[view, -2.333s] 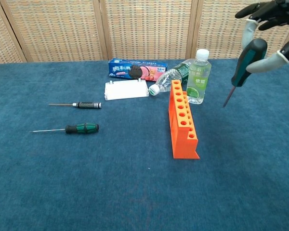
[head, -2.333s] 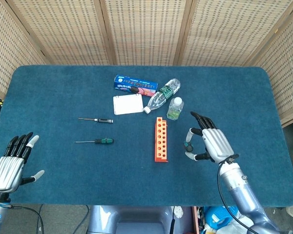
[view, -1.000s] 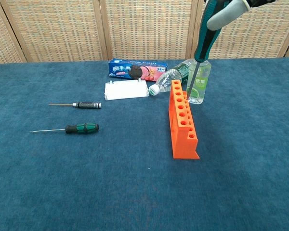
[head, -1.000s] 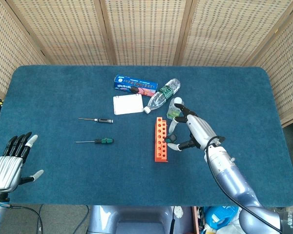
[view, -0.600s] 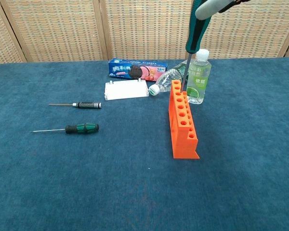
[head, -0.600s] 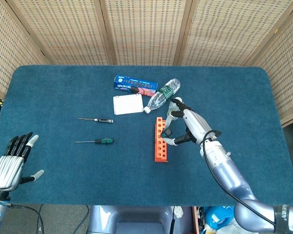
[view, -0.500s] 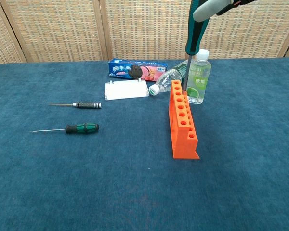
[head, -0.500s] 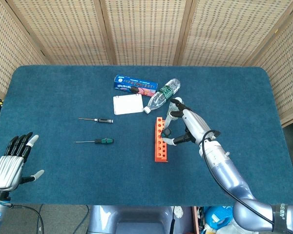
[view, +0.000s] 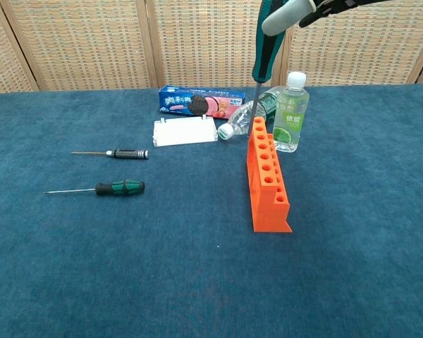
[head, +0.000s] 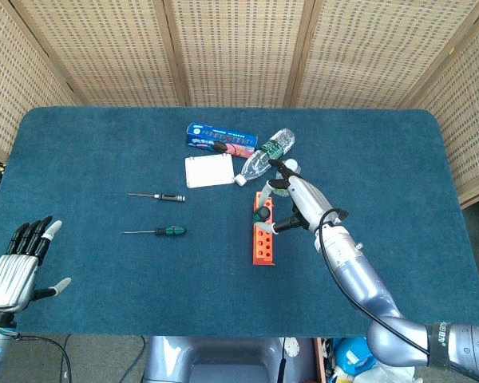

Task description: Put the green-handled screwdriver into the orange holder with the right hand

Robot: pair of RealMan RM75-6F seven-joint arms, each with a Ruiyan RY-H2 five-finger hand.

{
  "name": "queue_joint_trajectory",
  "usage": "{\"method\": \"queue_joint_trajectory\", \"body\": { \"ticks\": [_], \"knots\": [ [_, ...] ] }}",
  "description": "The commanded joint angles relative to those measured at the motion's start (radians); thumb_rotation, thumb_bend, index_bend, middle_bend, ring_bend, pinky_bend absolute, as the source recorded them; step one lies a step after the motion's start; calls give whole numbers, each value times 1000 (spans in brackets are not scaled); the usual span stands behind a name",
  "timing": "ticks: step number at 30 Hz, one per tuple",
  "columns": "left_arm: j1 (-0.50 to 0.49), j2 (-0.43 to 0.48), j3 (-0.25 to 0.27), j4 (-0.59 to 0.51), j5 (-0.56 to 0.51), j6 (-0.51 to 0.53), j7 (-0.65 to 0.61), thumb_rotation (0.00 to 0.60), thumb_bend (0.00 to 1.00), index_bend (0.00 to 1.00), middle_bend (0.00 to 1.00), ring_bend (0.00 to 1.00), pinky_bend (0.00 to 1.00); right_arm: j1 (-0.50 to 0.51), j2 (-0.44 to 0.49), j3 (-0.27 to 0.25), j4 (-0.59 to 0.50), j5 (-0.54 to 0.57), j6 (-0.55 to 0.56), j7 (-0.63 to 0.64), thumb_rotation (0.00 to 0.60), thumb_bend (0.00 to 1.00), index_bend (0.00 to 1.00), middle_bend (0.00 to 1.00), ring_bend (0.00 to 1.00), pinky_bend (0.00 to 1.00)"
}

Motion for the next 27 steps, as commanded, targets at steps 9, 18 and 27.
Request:
{"method": "queue_joint_trajectory", "body": {
  "ticks": [9,18,27],
  "knots": [
    [-2,-2,2,5,-5,-8,0,600,0,0,0,0,0,12,-24,-19,38,-4,-18,18,600,194,667,0,0,0],
    [-3,-5,2,7,-9,-11,4,600,0,0,0,0,0,7,-26,-27,58,-18,-45,42,600,195,667,0,0,0],
    [-2,-6,3,9,-11,-11,6,600,0,0,0,0,0,4,-48,-47,87,-37,-65,61,600,195,667,0,0,0]
  ]
}}
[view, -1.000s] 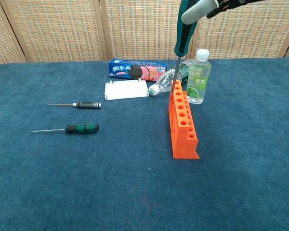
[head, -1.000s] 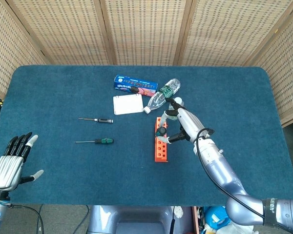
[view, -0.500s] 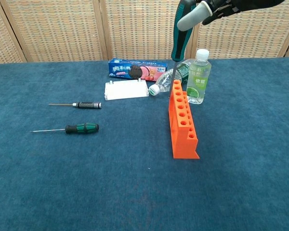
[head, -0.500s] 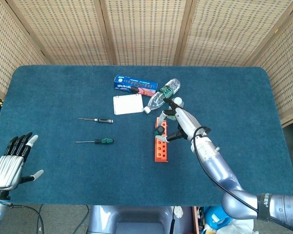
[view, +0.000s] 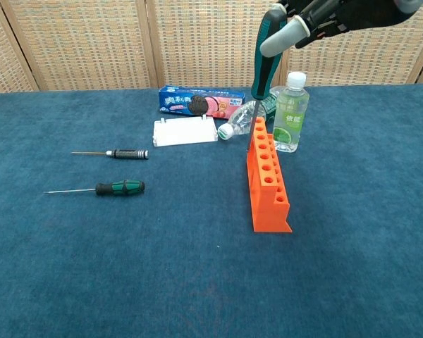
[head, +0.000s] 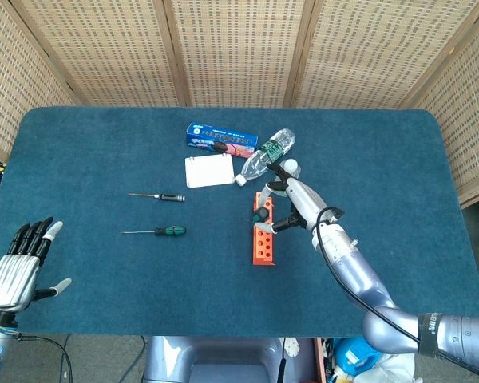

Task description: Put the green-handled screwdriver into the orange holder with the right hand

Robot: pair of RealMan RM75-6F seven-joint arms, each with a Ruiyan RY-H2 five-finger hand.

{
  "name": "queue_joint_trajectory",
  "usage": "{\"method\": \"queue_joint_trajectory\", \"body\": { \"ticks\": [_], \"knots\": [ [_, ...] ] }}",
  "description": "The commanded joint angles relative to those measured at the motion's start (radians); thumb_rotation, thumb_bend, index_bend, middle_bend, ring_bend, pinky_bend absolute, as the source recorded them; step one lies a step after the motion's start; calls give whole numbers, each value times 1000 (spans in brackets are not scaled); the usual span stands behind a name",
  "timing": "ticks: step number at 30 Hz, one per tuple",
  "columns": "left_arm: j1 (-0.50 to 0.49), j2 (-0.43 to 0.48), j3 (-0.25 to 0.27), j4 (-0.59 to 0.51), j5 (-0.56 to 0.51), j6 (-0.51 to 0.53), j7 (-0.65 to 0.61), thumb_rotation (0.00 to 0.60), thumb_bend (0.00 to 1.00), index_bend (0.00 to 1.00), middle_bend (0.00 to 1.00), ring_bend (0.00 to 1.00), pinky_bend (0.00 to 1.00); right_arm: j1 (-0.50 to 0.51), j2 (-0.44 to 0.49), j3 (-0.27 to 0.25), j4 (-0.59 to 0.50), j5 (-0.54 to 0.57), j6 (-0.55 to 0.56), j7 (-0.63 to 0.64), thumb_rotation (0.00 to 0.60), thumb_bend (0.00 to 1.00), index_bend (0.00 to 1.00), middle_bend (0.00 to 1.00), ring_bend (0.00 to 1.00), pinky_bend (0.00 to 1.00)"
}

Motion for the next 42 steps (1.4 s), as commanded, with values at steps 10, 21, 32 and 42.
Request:
{"method": "queue_joint_trajectory", "body": {
  "ticks": [10,21,32,42],
  "knots": [
    [-3,-2,1,3,-3,-7,2,600,0,0,0,0,0,2,10,6,1,-8,-6,19,600,194,667,0,0,0],
    [-1,0,2,2,-1,-2,0,600,0,0,0,0,0,9,38,13,-13,2,4,19,600,195,667,0,0,0],
    [-1,-1,2,2,-1,-2,3,600,0,0,0,0,0,2,52,-2,10,7,-17,28,600,194,667,0,0,0],
    [-1,-4,4,1,0,-3,9,600,0,0,0,0,0,-12,71,-8,4,-8,-29,43,600,195,667,0,0,0]
  ]
}}
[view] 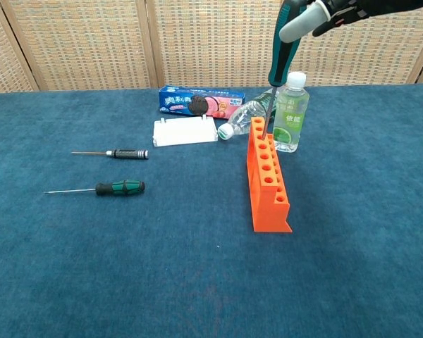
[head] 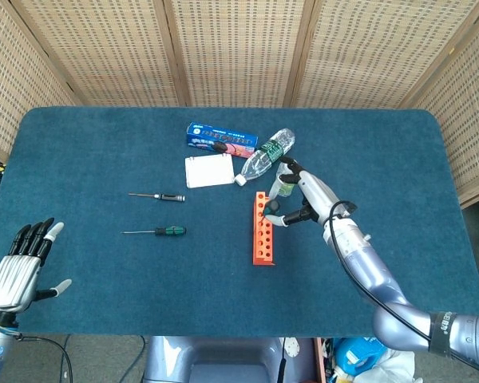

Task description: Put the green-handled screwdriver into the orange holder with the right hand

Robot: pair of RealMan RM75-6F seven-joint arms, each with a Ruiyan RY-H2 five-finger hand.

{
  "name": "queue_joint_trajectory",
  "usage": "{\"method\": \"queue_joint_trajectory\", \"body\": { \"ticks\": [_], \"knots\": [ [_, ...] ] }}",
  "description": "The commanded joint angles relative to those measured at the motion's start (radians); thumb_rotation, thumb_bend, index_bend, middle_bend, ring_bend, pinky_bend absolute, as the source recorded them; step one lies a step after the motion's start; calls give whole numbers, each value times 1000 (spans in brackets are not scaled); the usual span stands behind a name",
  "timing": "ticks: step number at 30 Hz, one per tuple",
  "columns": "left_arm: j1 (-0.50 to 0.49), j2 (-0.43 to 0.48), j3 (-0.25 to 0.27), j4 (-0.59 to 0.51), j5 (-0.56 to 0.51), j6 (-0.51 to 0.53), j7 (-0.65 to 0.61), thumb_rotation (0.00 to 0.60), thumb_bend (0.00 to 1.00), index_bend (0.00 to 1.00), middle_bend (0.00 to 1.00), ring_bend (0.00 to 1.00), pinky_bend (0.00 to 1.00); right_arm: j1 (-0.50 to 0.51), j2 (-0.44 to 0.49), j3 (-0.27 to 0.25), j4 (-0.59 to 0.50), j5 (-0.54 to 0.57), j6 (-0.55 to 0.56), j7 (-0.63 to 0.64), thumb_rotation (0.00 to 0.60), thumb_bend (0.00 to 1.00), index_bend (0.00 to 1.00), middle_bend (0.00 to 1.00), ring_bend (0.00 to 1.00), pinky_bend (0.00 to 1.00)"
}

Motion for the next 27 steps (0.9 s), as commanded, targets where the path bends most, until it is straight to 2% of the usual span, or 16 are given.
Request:
{"method": "queue_joint_trajectory", "body": {
  "ticks": [1,11,27],
  "knots": [
    [0,0,0,0,0,0,0,600,0,0,0,0,0,-2,3,-2,-5,-4,0,2,600,195,667,0,0,0],
    [2,1,0,-1,2,5,-1,600,0,0,0,0,0,-8,-5,-18,-5,-11,-7,10,600,194,667,0,0,0],
    [1,-2,0,2,2,3,2,600,0,0,0,0,0,-17,-83,-45,64,-42,-19,37,600,195,667,0,0,0]
  ]
}}
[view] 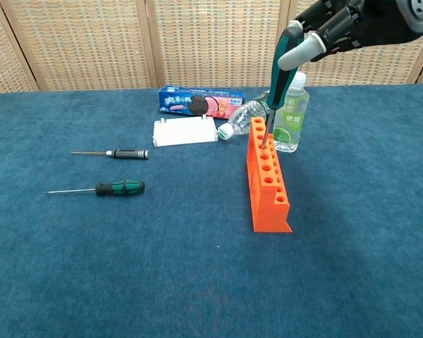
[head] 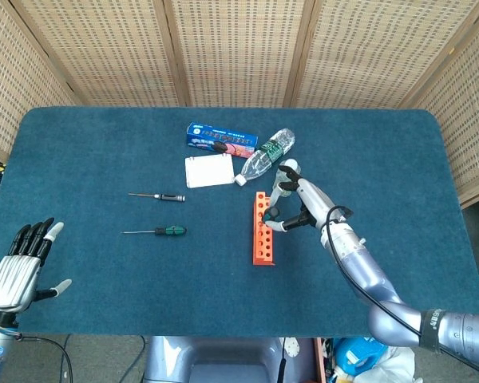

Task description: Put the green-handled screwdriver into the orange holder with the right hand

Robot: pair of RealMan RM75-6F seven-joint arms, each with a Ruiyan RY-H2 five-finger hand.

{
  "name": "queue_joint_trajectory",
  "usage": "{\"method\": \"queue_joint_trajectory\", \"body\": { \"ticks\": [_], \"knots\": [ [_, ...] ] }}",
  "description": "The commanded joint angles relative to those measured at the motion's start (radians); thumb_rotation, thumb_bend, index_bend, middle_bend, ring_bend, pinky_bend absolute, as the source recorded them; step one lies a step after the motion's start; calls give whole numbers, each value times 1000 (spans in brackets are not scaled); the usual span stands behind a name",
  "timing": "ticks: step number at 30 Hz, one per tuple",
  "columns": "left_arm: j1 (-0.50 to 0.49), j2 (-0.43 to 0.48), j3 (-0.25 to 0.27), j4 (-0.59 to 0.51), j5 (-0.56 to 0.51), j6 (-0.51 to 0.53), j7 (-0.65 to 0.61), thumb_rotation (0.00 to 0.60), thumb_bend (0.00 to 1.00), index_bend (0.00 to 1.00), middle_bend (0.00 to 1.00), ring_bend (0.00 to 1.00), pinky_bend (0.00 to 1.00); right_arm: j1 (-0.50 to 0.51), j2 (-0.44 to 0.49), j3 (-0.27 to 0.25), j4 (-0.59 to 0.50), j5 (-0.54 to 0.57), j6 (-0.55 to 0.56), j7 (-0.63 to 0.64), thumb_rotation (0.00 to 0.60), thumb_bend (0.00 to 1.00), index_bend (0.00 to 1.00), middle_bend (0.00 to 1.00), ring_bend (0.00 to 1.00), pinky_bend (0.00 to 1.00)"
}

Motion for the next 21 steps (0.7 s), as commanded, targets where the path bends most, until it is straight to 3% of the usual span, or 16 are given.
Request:
{"method": "queue_joint_trajectory", "body": {
  "ticks": [1,21],
  "knots": [
    [0,-1,1,0,1,0,1,600,0,0,0,0,0,-1,-14,-4,11,-5,-7,6,600,194,667,0,0,0],
    [-4,-6,7,8,1,-15,-3,600,0,0,0,0,0,11,-196,-38,181,-49,-74,44,600,193,665,0,0,0]
  ]
}}
